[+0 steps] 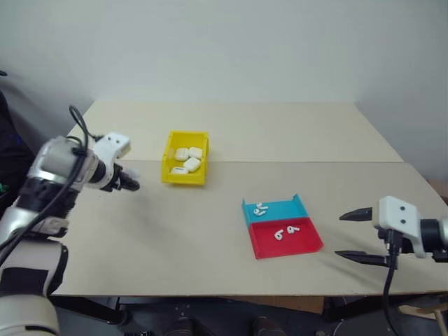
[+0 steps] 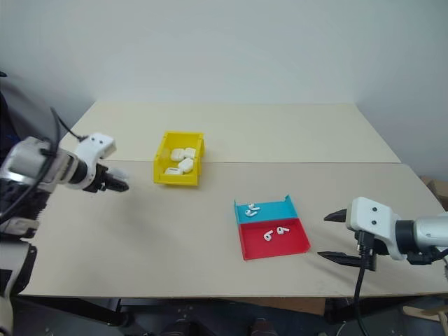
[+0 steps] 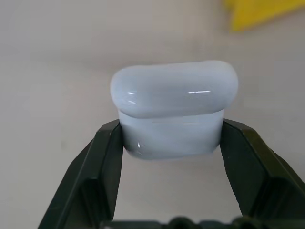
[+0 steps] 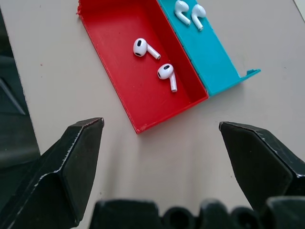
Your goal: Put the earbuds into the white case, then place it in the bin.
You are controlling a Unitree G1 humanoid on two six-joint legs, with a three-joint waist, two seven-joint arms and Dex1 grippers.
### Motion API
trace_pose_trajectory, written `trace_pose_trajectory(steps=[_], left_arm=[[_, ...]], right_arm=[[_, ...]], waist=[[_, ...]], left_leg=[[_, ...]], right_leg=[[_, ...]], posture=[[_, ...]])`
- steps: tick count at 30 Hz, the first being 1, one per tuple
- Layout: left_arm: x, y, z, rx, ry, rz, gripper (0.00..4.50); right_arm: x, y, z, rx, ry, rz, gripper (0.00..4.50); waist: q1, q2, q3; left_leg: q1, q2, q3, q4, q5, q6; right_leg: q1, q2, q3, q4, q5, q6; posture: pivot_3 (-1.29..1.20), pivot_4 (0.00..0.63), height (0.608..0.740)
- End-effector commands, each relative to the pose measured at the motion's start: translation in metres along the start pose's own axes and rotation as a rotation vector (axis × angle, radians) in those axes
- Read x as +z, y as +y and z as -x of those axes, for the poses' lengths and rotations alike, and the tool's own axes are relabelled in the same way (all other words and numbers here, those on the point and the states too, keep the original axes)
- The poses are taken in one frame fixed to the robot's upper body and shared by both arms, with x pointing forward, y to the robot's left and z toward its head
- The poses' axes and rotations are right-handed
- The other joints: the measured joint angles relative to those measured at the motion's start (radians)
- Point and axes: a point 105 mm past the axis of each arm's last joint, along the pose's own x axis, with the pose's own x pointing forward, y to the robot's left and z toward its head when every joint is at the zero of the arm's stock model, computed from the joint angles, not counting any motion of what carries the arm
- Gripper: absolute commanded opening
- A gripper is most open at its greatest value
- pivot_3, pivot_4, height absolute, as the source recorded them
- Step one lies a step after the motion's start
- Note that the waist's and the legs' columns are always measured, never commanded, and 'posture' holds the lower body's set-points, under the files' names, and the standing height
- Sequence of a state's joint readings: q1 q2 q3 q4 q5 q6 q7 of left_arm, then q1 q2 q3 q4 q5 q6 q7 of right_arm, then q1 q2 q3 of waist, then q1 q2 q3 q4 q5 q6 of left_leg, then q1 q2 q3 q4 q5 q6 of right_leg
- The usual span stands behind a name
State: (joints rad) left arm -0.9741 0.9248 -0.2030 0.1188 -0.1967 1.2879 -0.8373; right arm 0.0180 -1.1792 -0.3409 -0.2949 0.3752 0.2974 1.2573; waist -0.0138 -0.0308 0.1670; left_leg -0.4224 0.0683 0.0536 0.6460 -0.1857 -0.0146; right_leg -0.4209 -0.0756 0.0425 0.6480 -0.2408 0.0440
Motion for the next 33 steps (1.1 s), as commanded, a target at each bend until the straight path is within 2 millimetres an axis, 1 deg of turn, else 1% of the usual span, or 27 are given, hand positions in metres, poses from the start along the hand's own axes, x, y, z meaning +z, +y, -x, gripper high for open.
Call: trace_pose_trajectory(steps=[1,3,5,6,7,9,11,12,13,15,17,18,20,22,25,29,31,33], left_arm=[[0.028,-0.036,0.02,-0.068,-0.221,-0.147,2.77],[0.027,-0.051,0.017,-0.049,-0.288,-0.243,2.77],[0.03,-0.068,0.016,-0.055,-0.402,-0.312,2.77],[0.029,-0.076,0.016,-0.077,-0.424,-0.325,2.77],[0.029,-0.088,0.016,-0.102,-0.475,-0.358,2.77],[0.027,-0.104,0.015,-0.134,-0.544,-0.398,2.77],[0.031,-0.116,0.016,-0.129,-0.69,-0.417,2.77],[0.031,-0.121,0.016,-0.126,-0.755,-0.42,2.77],[0.028,-0.125,0.014,-0.136,-0.782,-0.412,2.77],[0.025,-0.13,0.011,-0.16,-0.817,-0.386,2.77],[0.023,-0.143,0.015,-0.244,-0.978,-0.349,2.77],[0.02,-0.147,0.016,-0.278,-1.019,-0.327,2.77],[0.013,-0.152,0.017,-0.317,-1.079,-0.296,2.77],[0.002,-0.16,0.019,-0.388,-1.101,-0.318,2.77],[-0.016,-0.171,0.026,-0.518,-1.112,-0.385,2.77],[-0.031,-0.176,0.035,-0.617,-1.143,-0.401,2.77],[-0.036,-0.176,0.037,-0.63,-1.155,-0.411,2.77],[-0.039,-0.176,0.039,-0.635,-1.166,-0.423,2.77]], right_arm=[[0.021,-0.009,0.009,0.019,0.016,0.095,4.5],[0.027,-0.01,0.007,0.06,0.045,0.171,4.5],[0.029,-0.011,0.003,0.103,0.1,0.237,4.5],[0.029,-0.011,0.001,0.123,0.126,0.273,4.5],[0.034,-0.011,-0.003,0.156,0.14,0.302,4.5],[0.042,-0.011,-0.01,0.199,0.145,0.322,4.5],[0.053,-0.009,-0.019,0.245,0.132,0.352,4.5],[0.058,-0.008,-0.024,0.266,0.125,0.388,4.5],[0.061,-0.007,-0.028,0.283,0.121,0.449,4.5],[0.065,-0.007,-0.035,0.298,0.118,0.524,4.11],[0.066,-0.01,-0.046,0.311,0.14,0.62,3.71],[0.065,-0.01,-0.05,0.332,0.158,0.679,3.35],[0.061,-0.011,-0.056,0.388,0.196,0.781,3.35],[0.059,-0.014,-0.061,0.435,0.222,0.847,3.35],[0.062,-0.014,-0.072,0.503,0.23,0.907,3.35],[0.064,-0.009,-0.088,0.589,0.252,0.989,3.35],[0.065,-0.008,-0.094,0.614,0.259,1.024,2.99],[0.067,-0.006,-0.098,0.627,0.256,1.04,2.46]], waist=[[0.0,0.0,0.0],[0.001,0.0,0.0],[-0.001,0.001,-0.001],[-0.001,0.0,0.0],[-0.001,0.0,0.0],[-0.007,0.001,0.0],[-0.004,0.001,-0.001],[-0.002,0.001,-0.001],[0.0,0.001,-0.001],[0.001,0.001,-0.001],[0.003,0.002,-0.001],[0.002,0.003,-0.002],[0.002,0.003,-0.002],[0.001,0.003,-0.002],[-0.003,0.004,-0.002],[-0.003,0.004,-0.002],[-0.002,0.004,-0.002],[0.0,0.004,-0.002]], left_leg=[[0.0,0.0,0.0,0.001,0.0,0.0],[0.002,0.0,0.0,0.001,0.0,0.0],[0.003,0.0,0.0,0.001,0.0,0.0],[0.004,0.0,0.0,0.001,0.0,0.0],[0.004,0.0,0.0,0.001,0.0,0.0],[0.002,0.001,0.001,0.001,0.0,0.0],[0.002,0.0,0.001,0.001,0.0,0.0],[0.002,0.0,0.001,0.001,0.0,0.0],[0.002,0.0,0.001,0.001,0.0,0.0],[0.001,0.001,0.001,0.001,0.0,0.0],[0.0,0.0,0.001,0.002,0.0,0.0],[0.001,0.0,0.001,0.002,0.0,0.0],[0.001,0.0,0.002,0.004,0.0,0.0],[0.001,0.0,0.002,0.004,0.0,0.0],[0.001,0.001,0.002,0.003,0.0,0.0],[0.001,0.001,0.002,0.003,0.0,0.0],[0.001,0.001,0.002,0.003,0.0,0.0],[0.001,0.001,0.002,0.003,0.0,0.0]], right_leg=[[0.0,0.0,0.0,0.0,0.0,0.0],[0.001,0.0,0.0,0.001,0.0,0.001],[0.003,0.0,0.0,0.001,0.0,0.001],[0.003,0.0,0.001,0.001,0.0,0.001],[0.003,0.001,0.0,0.001,0.0,0.001],[0.001,0.001,0.001,0.001,0.0,0.0],[0.0,0.001,0.002,0.0,0.001,-0.001],[0.0,0.001,0.001,0.0,0.001,-0.001],[0.001,0.001,0.001,0.0,0.001,-0.001],[0.0,0.001,0.001,0.0,0.001,-0.002],[0.0,0.0,0.001,0.0,0.002,-0.001],[0.001,0.0,0.001,0.0,0.002,-0.001],[0.001,0.0,0.001,-0.001,0.003,-0.001],[0.001,0.0,0.001,-0.001,0.003,-0.001],[0.0,0.0,0.001,0.0,0.003,-0.001],[0.0,0.0,0.001,0.0,0.003,-0.001],[0.0,0.0,0.001,0.0,0.003,-0.001],[0.001,0.0,0.001,0.0,0.003,-0.001]], posture=[[0.0,0.15,0.74],[0.0,0.15,0.74],[0.0,0.15,0.74],[0.0,0.15,0.74],[0.0,0.15,0.74],[0.0,0.15,0.74],[0.0,0.15,0.74],[0.0,0.15,0.74],[0.0,0.15,0.74],[0.0,0.15,0.74],[0.0,0.15,0.74],[0.0,0.15,0.74],[0.0,0.15,0.74],[0.0,0.15,0.74],[0.0,0.15,0.74],[0.0,0.15,0.74],[0.0,0.15,0.74],[0.0,0.15,0.74]])
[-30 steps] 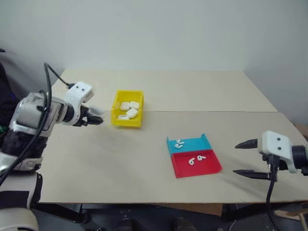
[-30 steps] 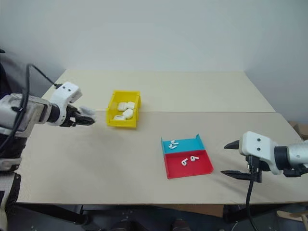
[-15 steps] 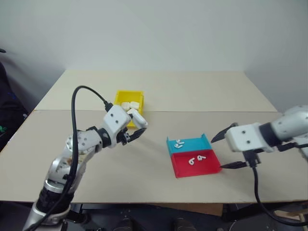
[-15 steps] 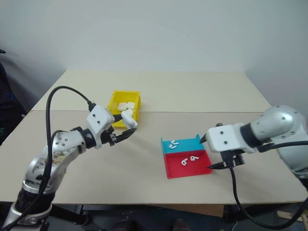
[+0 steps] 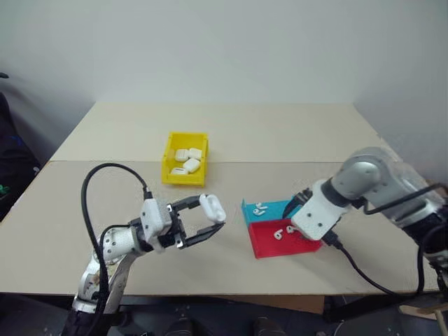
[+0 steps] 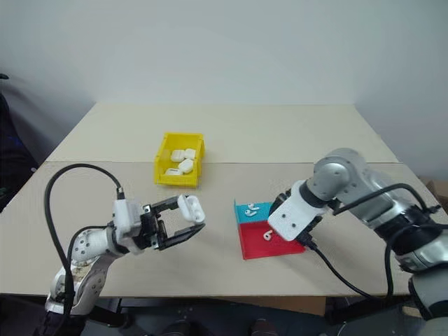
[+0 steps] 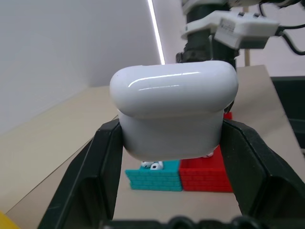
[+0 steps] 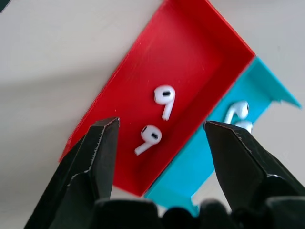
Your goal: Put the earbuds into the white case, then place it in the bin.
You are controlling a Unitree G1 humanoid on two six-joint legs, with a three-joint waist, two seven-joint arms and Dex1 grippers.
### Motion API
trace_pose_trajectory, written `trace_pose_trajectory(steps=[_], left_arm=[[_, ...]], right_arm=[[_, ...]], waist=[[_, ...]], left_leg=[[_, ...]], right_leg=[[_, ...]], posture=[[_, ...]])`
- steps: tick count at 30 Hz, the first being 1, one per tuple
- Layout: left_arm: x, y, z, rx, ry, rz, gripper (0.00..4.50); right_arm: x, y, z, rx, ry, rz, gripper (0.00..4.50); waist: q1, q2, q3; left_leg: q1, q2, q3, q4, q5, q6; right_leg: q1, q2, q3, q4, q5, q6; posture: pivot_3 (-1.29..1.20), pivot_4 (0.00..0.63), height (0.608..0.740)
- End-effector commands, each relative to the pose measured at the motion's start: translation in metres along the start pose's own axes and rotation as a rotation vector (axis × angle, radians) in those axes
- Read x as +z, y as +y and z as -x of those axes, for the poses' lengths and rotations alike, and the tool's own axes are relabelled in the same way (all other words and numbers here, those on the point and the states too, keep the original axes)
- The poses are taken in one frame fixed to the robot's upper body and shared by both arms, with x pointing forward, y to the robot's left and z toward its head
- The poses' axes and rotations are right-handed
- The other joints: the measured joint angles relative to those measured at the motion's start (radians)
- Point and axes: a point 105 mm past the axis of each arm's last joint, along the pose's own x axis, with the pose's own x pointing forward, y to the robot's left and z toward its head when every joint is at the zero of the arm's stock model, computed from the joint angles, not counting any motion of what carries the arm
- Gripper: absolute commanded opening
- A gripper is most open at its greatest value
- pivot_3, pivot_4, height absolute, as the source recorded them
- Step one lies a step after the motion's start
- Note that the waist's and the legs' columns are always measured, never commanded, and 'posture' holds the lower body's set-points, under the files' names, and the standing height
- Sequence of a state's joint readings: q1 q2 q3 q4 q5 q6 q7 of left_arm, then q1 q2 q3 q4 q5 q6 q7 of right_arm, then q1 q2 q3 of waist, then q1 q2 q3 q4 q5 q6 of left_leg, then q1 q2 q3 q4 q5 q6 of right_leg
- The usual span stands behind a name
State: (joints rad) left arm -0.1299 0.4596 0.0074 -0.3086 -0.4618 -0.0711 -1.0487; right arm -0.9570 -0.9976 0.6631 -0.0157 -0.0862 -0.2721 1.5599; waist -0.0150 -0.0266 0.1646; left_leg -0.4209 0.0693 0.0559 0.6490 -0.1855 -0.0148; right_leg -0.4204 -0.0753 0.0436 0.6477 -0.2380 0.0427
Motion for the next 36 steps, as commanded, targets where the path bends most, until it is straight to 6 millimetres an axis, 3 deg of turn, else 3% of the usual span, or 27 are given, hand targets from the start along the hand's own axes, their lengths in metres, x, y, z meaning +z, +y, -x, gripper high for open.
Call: trace_pose_trajectory(steps=[1,17,36], left_arm=[[0.009,-0.003,0.005,-0.016,-0.044,-0.047,2.77],[-0.001,-0.005,0.011,-0.002,-0.014,-0.065,2.77],[-0.005,-0.01,0.016,0.003,0.029,-0.069,2.77]], right_arm=[[0.002,-0.001,0.002,0.056,0.022,0.059,2.11],[0.0,-0.014,-0.026,0.132,0.061,0.09,2.11],[-0.01,-0.019,-0.038,0.148,0.071,0.084,2.11]], waist=[[0.003,0.0,0.0],[0.002,0.0,0.0],[0.0,0.001,0.0]], left_leg=[[0.0,0.0,0.0,0.0,0.0,0.0],[0.0,0.001,0.0,0.0,0.0,0.0],[0.0,0.001,0.0,-0.001,0.0,0.0]], right_leg=[[0.0,0.0,0.0,0.0,0.0,0.0],[0.0,0.001,0.0,0.0,0.0,0.0],[-0.001,0.001,-0.001,0.0,0.0,-0.001]], posture=[[0.0,0.15,0.74],[0.0,0.15,0.74],[0.0,0.15,0.74]])
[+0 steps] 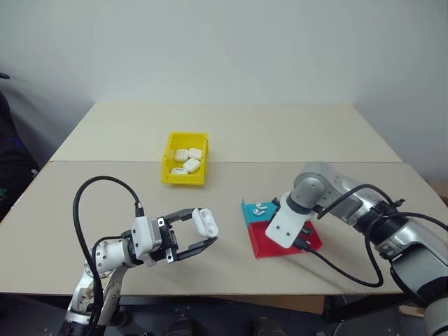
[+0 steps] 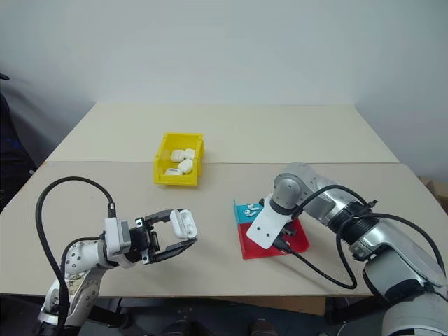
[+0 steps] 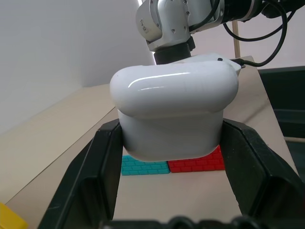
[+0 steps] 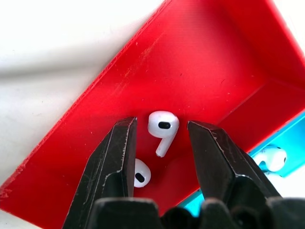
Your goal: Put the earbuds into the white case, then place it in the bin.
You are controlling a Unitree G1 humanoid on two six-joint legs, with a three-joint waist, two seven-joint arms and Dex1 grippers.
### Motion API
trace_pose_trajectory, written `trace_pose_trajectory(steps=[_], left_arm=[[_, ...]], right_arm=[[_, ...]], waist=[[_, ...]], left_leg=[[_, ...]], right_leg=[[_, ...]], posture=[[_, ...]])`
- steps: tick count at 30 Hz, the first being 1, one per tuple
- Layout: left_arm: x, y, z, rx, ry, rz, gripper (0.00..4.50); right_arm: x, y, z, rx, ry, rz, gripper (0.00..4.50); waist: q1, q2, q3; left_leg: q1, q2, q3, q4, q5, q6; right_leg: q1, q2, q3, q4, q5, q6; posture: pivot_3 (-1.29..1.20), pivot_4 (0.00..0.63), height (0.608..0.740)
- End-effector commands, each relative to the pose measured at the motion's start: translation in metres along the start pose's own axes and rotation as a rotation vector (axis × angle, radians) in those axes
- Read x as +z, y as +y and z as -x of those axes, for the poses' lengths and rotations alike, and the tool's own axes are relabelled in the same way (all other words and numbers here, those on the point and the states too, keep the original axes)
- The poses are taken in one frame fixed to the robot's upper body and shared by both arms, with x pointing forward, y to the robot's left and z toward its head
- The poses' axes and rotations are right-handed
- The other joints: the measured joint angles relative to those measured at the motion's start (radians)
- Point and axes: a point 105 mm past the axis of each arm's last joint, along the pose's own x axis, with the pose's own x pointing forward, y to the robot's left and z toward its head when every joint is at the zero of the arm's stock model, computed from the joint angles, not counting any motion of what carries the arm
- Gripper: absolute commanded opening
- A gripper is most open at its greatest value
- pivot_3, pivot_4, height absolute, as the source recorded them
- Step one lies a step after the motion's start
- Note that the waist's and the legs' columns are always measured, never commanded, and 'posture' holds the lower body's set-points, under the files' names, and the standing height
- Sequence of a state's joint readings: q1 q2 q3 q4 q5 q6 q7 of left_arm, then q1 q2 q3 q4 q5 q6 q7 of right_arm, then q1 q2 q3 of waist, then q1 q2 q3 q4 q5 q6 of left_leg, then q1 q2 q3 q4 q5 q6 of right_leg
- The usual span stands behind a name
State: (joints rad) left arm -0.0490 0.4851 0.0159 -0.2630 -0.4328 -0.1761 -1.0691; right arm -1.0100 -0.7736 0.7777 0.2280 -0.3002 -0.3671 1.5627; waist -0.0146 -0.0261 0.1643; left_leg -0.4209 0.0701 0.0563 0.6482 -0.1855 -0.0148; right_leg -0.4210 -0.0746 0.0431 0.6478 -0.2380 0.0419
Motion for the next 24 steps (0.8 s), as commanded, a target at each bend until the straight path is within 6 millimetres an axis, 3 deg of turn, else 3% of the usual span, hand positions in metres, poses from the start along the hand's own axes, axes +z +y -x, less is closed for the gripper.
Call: trace_pose_trajectory(steps=[1,22,24], left_arm=[[0.0108,-0.0014,-0.0015,-0.009,-0.028,-0.053,2.77],[0.0095,-0.0012,0.0004,-0.016,-0.006,-0.056,2.77],[0.0093,-0.0012,0.0007,-0.016,-0.005,-0.056,2.77]], right_arm=[[-0.0012,-0.002,0.0106,0.016,0.026,0.031,2.11],[-0.0026,-0.0022,0.0091,0.017,0.029,0.034,2.11],[-0.002,-0.0012,0.0089,0.019,0.026,0.036,1.72]], waist=[[0.001,0.0,0.0],[0.0,0.0,0.0],[0.0,0.0,0.0]], left_leg=[[0.0,0.0,0.0,0.0,0.0,0.0],[0.0,0.0,0.0,0.0,0.0,0.0],[0.0,0.0,0.0,0.0,0.0,0.0]], right_leg=[[0.0,0.0,0.0,0.0,0.0,0.0],[0.0,0.0,0.0,0.0,0.0,0.0],[0.0,0.0,0.0,0.0,0.0,0.0]], posture=[[0.0,0.15,0.74],[0.0,0.15,0.74],[0.0,0.15,0.74]])
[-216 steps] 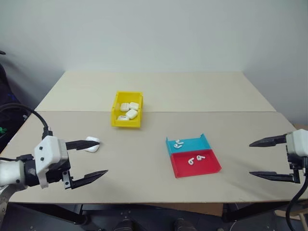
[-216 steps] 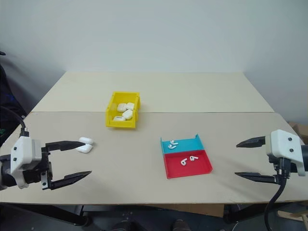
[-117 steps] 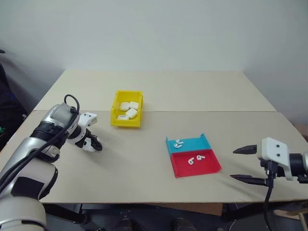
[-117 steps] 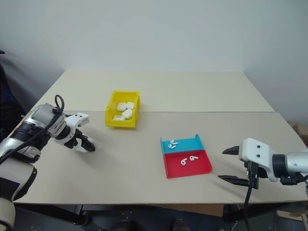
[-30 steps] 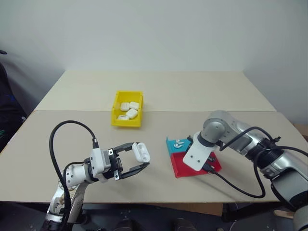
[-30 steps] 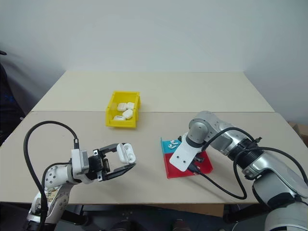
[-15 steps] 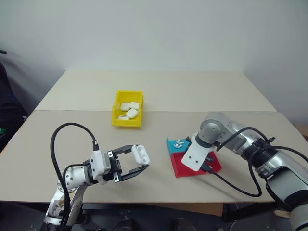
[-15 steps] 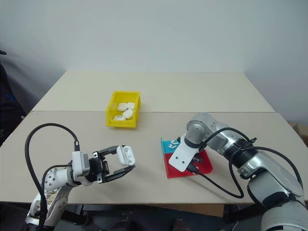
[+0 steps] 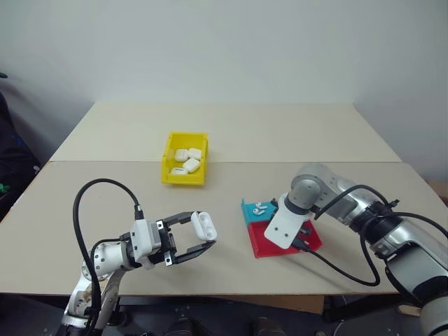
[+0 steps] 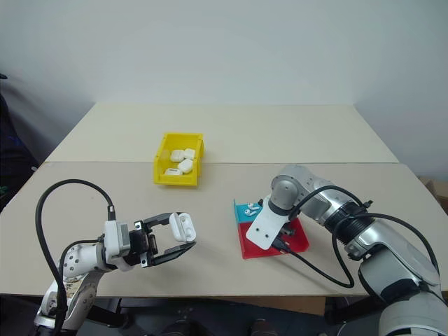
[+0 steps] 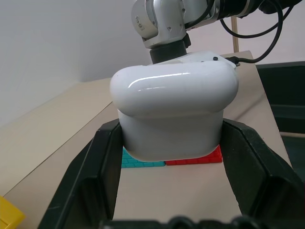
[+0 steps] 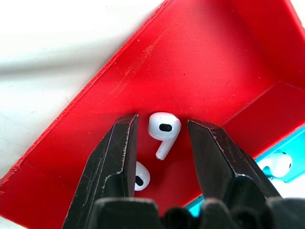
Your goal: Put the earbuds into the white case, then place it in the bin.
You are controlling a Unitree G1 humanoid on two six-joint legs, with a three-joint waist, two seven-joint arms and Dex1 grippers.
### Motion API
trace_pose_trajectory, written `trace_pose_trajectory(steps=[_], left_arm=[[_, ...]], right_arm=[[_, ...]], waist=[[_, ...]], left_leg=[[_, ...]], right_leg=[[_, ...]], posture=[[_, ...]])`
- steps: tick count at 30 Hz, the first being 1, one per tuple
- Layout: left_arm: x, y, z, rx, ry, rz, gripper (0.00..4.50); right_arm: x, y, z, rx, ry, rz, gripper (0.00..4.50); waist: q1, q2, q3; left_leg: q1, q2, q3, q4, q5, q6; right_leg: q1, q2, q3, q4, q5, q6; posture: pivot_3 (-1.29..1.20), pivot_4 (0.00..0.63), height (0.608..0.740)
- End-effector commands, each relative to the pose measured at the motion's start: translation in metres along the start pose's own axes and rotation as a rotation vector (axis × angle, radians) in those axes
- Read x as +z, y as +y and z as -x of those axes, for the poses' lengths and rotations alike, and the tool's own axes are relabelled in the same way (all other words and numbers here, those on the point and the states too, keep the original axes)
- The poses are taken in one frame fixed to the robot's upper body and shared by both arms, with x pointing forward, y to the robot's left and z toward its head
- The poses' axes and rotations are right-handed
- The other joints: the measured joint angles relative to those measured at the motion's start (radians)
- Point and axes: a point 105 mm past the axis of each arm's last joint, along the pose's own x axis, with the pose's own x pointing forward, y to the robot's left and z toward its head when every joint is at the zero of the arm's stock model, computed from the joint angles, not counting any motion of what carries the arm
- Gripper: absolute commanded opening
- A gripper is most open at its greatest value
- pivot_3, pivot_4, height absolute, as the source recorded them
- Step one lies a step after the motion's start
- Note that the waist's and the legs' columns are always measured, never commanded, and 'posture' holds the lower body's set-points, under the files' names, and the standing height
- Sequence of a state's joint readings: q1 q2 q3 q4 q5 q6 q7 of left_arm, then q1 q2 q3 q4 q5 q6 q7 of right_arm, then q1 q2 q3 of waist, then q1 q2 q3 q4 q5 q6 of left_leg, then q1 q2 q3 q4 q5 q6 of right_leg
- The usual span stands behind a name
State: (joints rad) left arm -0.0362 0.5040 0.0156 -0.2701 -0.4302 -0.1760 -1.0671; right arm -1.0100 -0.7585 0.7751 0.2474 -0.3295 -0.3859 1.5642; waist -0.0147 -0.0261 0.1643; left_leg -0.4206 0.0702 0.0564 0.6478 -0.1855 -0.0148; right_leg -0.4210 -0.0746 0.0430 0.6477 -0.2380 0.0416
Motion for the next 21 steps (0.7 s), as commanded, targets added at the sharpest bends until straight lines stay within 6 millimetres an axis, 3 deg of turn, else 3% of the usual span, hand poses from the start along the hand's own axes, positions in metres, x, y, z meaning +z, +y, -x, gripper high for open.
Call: trace_pose_trajectory(steps=[1,2,17,21], left_arm=[[0.0104,0.0005,-0.0017,-0.009,-0.024,-0.055,2.77],[0.0104,0.0005,-0.0017,-0.009,-0.024,-0.055,2.77],[0.01,0.0026,-0.0026,-0.009,-0.025,-0.06,2.77],[0.0095,0.0032,-0.0025,-0.008,-0.022,-0.061,2.77]], right_arm=[[0.0003,-0.0005,0.0115,0.006,0.007,0.03,1.53],[0.0006,-0.0011,0.0115,-0.003,0.006,0.03,1.25],[0.003,0.0009,0.0115,-0.003,0.005,0.035,1.25],[0.0035,-0.001,0.0096,-0.016,0.001,0.03,0.63]], waist=[[0.0,0.0,0.0],[0.0,0.0,0.0],[0.001,0.0,0.0],[0.0,0.0,0.0]], left_leg=[[0.0,0.0,0.0,0.0,0.0,0.0],[0.0,0.0,0.0,0.0,0.0,0.0],[0.0,0.0,0.0,0.0,0.0,0.0],[0.0,0.0,0.0,0.0,0.0,0.0]], right_leg=[[0.0,0.0,0.0,0.0,0.0,0.0],[0.0,0.0,0.0,0.0,0.0,0.0],[0.0,0.0,0.0,0.0,0.0,0.0],[0.0,0.0,0.0,0.0,0.0,0.0]], posture=[[0.0,0.15,0.74],[0.0,0.15,0.74],[0.0,0.15,0.74],[0.0,0.15,0.74]])
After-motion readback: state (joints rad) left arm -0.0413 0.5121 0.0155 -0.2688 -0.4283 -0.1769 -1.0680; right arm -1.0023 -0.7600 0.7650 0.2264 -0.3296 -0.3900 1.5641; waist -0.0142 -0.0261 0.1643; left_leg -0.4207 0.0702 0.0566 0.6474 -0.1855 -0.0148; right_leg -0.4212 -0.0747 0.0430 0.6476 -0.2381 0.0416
